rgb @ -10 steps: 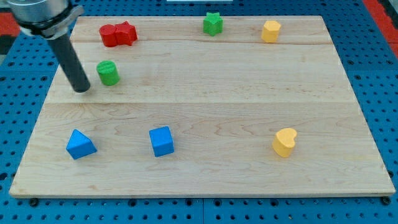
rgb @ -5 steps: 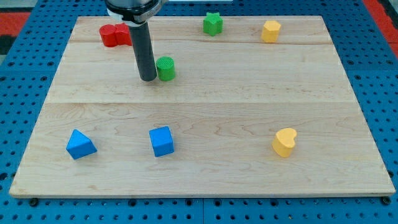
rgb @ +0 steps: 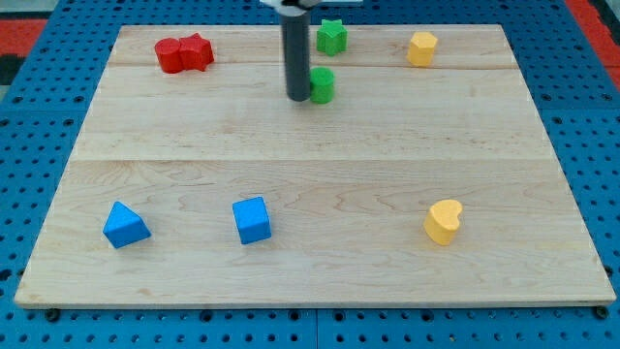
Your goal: Push the green circle into the green star
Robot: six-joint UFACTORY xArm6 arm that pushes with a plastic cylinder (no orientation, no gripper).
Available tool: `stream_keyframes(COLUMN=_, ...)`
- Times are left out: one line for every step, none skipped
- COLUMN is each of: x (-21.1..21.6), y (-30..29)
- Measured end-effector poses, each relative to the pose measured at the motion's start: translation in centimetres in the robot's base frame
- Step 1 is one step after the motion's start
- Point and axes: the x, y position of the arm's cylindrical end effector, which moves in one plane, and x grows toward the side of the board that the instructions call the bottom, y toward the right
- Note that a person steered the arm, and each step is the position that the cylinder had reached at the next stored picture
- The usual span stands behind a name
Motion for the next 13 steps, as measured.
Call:
stream_keyframes(x=1.8, y=0.9)
stream_keyframes(x=2.2, y=1.2)
stream_keyframes(x=0.4, y=3.8)
stream_keyframes(x=-0.5, y=4.9)
stream_keyframes(x=-3.6, y=4.9)
stream_keyframes(x=-3.8, y=4.9)
stream_keyframes(x=-3.7, y=4.9)
stream_keyframes(x=-3.7, y=5.0)
stream_keyframes(x=-3.8, y=5.8)
stream_keyframes(x=-4.0, y=5.8)
stream_keyframes(x=-4.9, y=5.8)
stream_keyframes(x=-5.2, y=5.8)
stream_keyframes(x=0.0, y=6.7)
